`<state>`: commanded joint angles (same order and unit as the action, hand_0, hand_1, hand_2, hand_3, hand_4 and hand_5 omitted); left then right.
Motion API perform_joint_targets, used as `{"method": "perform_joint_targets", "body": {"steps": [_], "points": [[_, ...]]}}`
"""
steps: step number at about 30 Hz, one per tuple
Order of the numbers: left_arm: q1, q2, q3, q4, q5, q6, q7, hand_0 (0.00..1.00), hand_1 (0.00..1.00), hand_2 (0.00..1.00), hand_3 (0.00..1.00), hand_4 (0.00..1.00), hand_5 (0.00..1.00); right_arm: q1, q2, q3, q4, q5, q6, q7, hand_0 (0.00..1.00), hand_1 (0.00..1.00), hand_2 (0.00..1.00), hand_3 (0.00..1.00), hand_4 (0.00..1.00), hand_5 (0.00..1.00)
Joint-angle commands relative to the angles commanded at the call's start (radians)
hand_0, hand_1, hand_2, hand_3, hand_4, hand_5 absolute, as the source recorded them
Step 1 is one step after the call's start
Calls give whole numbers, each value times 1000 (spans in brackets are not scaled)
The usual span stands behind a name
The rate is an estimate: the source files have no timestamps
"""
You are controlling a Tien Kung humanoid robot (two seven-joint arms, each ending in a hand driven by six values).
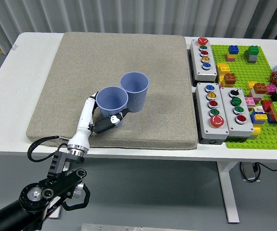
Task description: Pick cup pour cup place
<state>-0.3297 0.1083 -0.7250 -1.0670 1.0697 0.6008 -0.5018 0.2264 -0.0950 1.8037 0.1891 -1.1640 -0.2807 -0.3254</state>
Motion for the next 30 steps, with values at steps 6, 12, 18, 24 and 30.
{"method": "perform_joint_targets", "body": {"steps": [6, 12, 18, 24, 30], "points": [[-1, 1, -4, -1, 6, -5, 1, 591, 586, 598, 539, 858, 306, 1, 1, 1, 0, -2, 0, -1, 685, 634, 586, 566, 2, 113], [-7, 2, -6, 4, 10, -10, 3, 598, 596, 617, 546, 866, 313, 2, 0, 1, 0, -3, 1, -1, 685, 633, 586, 566, 2, 113], [-8, 3, -9, 5, 17, -13, 5, 605, 606, 639, 571, 926, 400, 3, 0, 2, 0, -2, 0, -1, 686, 633, 586, 566, 2, 113], [-10, 3, -10, 10, 20, -15, 6, 618, 634, 660, 633, 949, 421, 7, 0, 1, 0, 2, 0, 0, 685, 634, 586, 567, 2, 114], [-11, 1, -10, 13, 23, -17, 8, 639, 669, 737, 674, 936, 408, 9, 0, -1, 0, 5, -1, -1, 685, 634, 586, 566, 2, 114]]}}
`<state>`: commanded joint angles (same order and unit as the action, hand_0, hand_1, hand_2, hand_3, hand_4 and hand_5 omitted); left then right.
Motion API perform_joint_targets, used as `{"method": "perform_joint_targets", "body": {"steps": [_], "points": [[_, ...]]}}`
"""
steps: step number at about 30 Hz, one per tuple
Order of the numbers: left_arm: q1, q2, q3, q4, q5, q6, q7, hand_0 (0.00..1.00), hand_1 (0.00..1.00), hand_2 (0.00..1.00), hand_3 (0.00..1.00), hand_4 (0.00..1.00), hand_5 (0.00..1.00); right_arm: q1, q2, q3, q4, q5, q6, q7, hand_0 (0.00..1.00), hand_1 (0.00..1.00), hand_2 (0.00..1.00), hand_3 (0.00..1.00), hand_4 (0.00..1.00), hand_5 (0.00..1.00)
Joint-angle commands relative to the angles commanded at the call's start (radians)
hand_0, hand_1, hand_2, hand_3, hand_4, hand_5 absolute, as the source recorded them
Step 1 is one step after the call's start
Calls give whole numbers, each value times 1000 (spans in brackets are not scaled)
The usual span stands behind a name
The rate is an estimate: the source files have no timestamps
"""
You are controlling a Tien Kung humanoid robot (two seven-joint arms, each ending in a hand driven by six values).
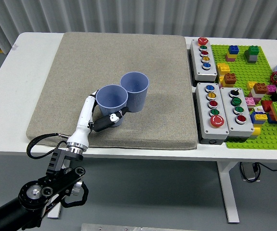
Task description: Pick cup pour cup place
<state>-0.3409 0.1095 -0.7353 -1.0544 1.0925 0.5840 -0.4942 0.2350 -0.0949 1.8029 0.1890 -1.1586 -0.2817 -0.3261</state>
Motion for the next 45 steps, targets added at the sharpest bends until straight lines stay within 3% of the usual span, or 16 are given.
{"method": "perform_joint_targets", "body": {"steps": [13, 14, 19, 20, 25, 26, 31, 32, 45], "points": [[3, 1, -4, -3, 12, -2, 1, 647, 677, 740, 694, 932, 405, 1, 0, 0, 0, 1, 0, -1, 685, 634, 586, 566, 2, 111], [3, 2, -5, -4, 13, -2, 1, 679, 716, 747, 689, 940, 411, 1, 0, 0, 0, 1, 0, 0, 685, 634, 586, 566, 2, 111], [8, 1, -6, -5, 23, -8, 4, 679, 716, 747, 689, 940, 411, -1, 0, 0, 0, 0, 0, 0, 685, 634, 586, 566, 2, 111], [9, 1, -7, -5, 29, -9, 5, 734, 770, 804, 701, 969, 445, -2, 1, 1, 0, -2, 0, -1, 685, 634, 586, 566, 2, 111], [13, 3, -9, -8, 44, -16, 11, 734, 770, 804, 701, 969, 445, -5, 1, 3, 0, -6, 1, -1, 685, 634, 586, 566, 2, 111], [14, 3, -9, -8, 46, -18, 13, 752, 780, 863, 796, 971, 444, -5, 1, 3, 0, -7, 1, -1, 685, 633, 586, 566, 2, 109], [16, 3, -10, -5, 57, -23, 18, 752, 780, 863, 796, 971, 444, -8, 1, 5, 0, -10, 2, -1, 685, 633, 586, 566, 2, 109], [16, 3, -11, -4, 58, -25, 19, 762, 784, 899, 873, 973, 448, -8, 1, 5, 0, -10, 2, -1, 685, 633, 586, 566, 2, 110], [13, 5, -15, -3, 64, -30, 24, 770, 790, 906, 934, 984, 453, -6, 1, 4, 0, -7, 1, -1, 685, 633, 586, 566, 2, 109]]}}
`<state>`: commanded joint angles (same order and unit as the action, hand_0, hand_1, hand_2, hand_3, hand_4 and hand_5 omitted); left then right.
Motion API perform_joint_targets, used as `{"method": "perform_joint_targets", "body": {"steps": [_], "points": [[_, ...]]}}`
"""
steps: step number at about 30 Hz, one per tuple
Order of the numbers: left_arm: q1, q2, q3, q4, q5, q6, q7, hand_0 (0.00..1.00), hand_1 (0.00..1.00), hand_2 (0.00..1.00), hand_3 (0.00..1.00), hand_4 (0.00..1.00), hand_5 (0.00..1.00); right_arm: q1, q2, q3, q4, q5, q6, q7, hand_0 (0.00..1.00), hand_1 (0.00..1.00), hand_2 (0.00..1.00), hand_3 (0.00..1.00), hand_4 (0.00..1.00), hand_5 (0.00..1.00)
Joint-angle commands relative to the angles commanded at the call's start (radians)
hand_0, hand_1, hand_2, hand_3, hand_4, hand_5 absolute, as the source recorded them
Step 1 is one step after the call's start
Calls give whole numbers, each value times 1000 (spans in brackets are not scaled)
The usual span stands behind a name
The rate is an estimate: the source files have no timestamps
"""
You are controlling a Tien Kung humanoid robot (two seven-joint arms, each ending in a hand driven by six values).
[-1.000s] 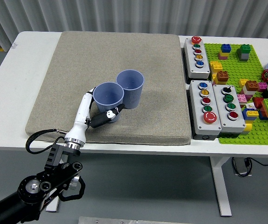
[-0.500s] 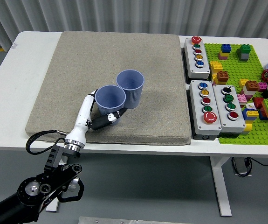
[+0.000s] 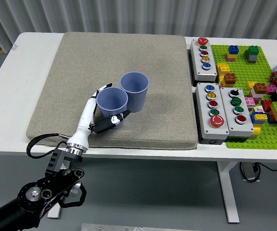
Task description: Pick cup pour cup place
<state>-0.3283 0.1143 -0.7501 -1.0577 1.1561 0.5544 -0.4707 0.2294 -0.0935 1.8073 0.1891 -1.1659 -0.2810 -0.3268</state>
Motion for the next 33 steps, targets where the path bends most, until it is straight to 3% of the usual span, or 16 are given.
{"method": "perform_joint_targets", "body": {"steps": [18, 23, 25, 33], "points": [[20, 14, -20, -40, 44, -27, 14, 791, 834, 936, 937, 992, 457, 3, 0, -1, 0, 6, -2, 0, 685, 634, 586, 566, 2, 109], [41, 38, -36, -70, 73, -50, 29, 791, 834, 936, 937, 992, 457, 3, 0, 0, -1, 6, -2, 0, 685, 634, 586, 566, 2, 109], [57, 56, -53, -94, 97, -62, 40, 844, 882, 975, 989, 998, 473, 3, -1, 0, -1, 8, -2, 1, 685, 633, 585, 566, 2, 108], [65, 64, -98, -94, 109, -89, 49, 879, 926, 998, 998, 998, 486, 5, -1, 2, -1, 9, -1, 1, 685, 633, 585, 566, 2, 109]]}}
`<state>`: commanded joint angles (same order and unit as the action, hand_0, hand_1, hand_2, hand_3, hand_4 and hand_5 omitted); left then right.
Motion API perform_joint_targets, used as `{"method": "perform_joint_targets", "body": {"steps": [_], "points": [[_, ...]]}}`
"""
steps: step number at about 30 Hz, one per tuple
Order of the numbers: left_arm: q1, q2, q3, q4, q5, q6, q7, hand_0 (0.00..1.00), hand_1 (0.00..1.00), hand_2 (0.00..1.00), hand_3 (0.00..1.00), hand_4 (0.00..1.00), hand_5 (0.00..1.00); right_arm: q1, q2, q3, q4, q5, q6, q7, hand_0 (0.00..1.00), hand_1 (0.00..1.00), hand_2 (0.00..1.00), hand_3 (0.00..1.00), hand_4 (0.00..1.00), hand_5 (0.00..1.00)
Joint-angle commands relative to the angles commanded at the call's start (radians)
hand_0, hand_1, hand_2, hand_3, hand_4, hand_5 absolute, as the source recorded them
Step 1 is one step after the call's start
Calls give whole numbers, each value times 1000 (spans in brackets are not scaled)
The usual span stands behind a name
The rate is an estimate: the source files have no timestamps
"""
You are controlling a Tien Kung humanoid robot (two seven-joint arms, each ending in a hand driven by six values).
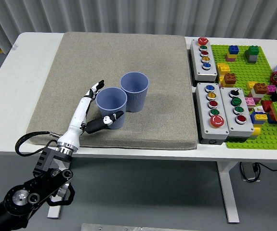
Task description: Pick cup pour cup place
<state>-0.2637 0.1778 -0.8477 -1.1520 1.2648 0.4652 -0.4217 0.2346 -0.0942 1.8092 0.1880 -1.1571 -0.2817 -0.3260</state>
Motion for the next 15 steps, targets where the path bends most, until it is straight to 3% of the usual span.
{"method": "perform_joint_targets", "body": {"steps": [15], "points": [[76, 53, -30, -104, 46, -21, 16, 906, 951, 998, 998, 998, 536, -11, 0, 7, 0, -19, 5, -4, 685, 633, 585, 566, 2, 110]]}}
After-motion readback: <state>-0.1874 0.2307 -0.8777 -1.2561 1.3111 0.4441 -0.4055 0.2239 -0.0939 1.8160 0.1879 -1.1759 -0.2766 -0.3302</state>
